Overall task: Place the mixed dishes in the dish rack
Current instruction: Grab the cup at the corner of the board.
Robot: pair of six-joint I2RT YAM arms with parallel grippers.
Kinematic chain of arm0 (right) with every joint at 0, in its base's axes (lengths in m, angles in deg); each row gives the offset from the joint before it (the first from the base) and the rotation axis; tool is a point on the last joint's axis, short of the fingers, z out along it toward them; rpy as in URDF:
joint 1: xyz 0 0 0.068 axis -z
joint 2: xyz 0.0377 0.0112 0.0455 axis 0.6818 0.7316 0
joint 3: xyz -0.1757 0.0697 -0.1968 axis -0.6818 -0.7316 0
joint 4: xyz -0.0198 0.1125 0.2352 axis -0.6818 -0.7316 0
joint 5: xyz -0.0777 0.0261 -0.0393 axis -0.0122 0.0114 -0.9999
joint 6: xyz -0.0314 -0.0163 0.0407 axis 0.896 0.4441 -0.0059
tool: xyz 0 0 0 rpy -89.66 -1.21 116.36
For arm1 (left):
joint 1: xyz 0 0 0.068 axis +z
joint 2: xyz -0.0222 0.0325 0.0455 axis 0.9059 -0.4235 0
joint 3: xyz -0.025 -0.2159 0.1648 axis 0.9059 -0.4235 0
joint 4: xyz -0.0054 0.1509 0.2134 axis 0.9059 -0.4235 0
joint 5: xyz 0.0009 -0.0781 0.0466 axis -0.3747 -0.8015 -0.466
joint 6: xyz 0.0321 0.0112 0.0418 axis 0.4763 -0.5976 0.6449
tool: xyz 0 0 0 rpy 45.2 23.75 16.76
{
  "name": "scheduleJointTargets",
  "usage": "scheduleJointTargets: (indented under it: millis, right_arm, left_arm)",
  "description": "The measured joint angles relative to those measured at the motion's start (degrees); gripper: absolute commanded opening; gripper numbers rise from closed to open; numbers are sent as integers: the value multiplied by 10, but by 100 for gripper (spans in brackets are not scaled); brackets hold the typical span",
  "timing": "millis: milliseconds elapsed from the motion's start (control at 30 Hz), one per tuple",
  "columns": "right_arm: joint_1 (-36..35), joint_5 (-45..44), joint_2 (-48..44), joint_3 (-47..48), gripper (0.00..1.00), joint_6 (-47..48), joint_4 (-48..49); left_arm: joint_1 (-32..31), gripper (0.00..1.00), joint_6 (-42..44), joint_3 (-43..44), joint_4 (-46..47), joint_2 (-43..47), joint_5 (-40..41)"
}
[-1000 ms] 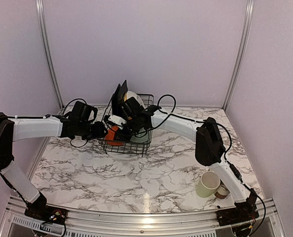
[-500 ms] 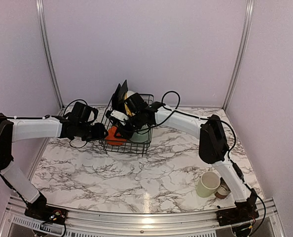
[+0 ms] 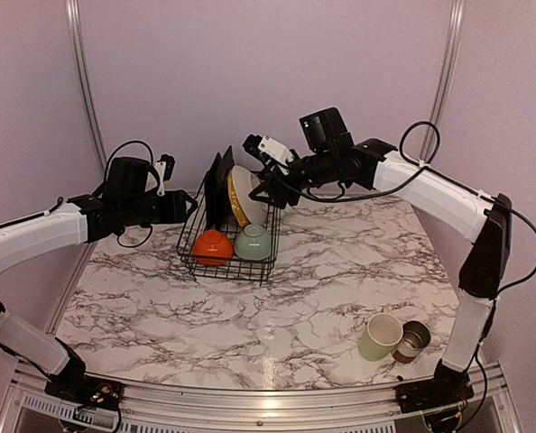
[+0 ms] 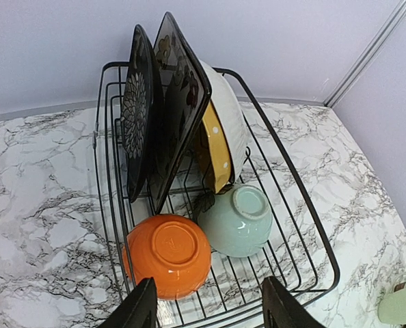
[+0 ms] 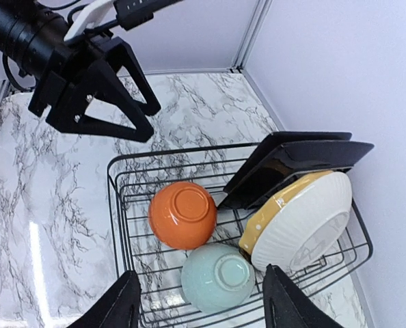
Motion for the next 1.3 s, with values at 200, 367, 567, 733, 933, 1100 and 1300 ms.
scheduleJointTargets:
  millis: [200,367,567,733,933,1100,1300]
  right_arm:
    - [42,-14,-100,-160,62,49,-18]
    - [97,-7,-159,-264,63,82,-60]
    - [158,-4,-242,-343,63,127,-121]
    - [178,0,-282,-386,65,161,-166]
    - [179,-10,-308,-449,65,212,-228]
    - [179,-14,-318,-460,65,244,-278]
    - [157,-25,-329,-486,65,268,-298]
  left_arm:
    - [-2,55,26,1,17,4,-15]
    - [-14,55,44,18,18,-8,-28]
    - [-39,55,61,56,18,-42,-35]
    - [-65,55,75,87,16,-75,-40]
    - [-97,55,88,128,14,-119,-45]
    - [-113,55,96,138,12,-139,-52]
    - [-114,55,99,138,6,-146,-57]
